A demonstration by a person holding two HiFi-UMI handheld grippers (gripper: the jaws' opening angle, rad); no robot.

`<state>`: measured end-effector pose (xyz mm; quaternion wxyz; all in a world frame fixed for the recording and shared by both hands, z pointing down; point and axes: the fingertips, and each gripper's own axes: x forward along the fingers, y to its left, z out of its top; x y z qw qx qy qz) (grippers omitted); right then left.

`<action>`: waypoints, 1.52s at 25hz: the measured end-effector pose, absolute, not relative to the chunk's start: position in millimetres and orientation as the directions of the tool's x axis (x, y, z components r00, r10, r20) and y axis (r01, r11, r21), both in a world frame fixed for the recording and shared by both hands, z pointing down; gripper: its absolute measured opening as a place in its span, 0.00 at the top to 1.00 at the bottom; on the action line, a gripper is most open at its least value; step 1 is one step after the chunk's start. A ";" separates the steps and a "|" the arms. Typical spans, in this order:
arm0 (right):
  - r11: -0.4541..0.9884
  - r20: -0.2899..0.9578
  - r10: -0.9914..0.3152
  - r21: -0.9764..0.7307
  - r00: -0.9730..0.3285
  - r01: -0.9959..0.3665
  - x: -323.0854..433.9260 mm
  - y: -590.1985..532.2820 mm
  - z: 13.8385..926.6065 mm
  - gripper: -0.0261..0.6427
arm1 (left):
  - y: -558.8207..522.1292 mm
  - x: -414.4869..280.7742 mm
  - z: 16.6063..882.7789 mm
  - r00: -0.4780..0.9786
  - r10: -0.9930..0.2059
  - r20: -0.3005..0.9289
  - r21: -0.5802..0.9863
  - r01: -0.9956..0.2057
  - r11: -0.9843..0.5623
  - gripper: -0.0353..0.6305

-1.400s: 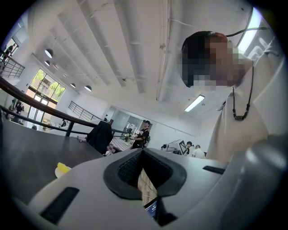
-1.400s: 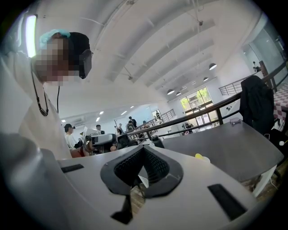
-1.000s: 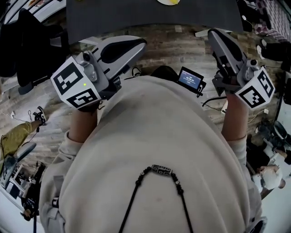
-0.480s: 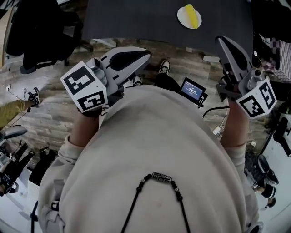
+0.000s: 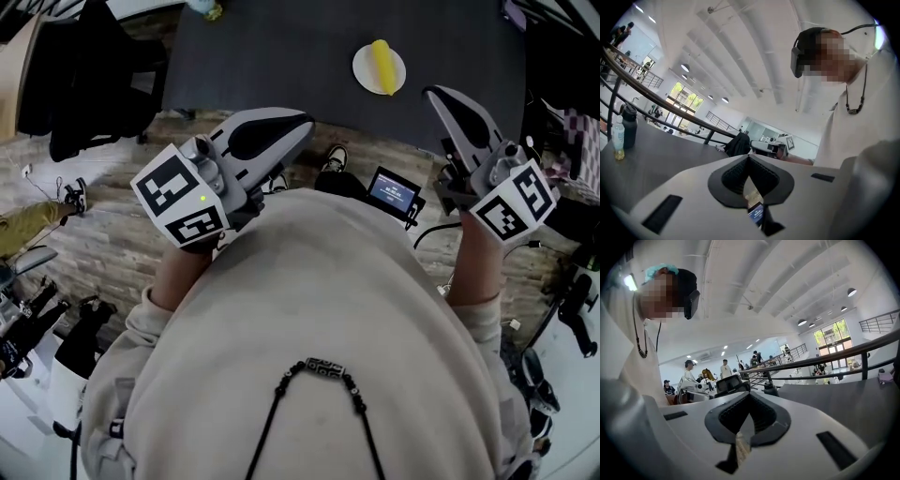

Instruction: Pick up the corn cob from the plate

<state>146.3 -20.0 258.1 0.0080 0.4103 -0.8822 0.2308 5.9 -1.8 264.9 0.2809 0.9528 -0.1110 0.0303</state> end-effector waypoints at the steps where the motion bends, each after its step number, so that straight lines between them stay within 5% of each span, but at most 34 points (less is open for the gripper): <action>1: 0.552 0.206 -0.721 -0.408 -0.662 -0.728 155.8 -21.4 259.9 0.94 | -1.3 15.9 267.6 0.970 -0.197 0.145 0.523 -0.244 -0.817 0.94; 6: 0.494 0.218 -0.733 -0.481 -0.645 -0.724 188.2 -28.4 282.3 0.94 | 11.1 34.4 286.0 0.936 -0.199 0.290 0.504 -0.327 -0.800 0.94; 20: 0.452 0.180 -0.705 -0.631 -0.686 -0.630 217.1 -37.5 334.1 0.94 | 9.6 60.8 300.3 0.912 -0.198 0.359 0.507 -0.369 -0.779 0.94; 38: 0.410 0.194 -0.796 -0.524 -0.573 -0.746 212.6 -10.8 293.5 0.94 | -30.7 147.4 285.8 0.980 0.083 0.181 0.496 -0.018 -0.868 0.94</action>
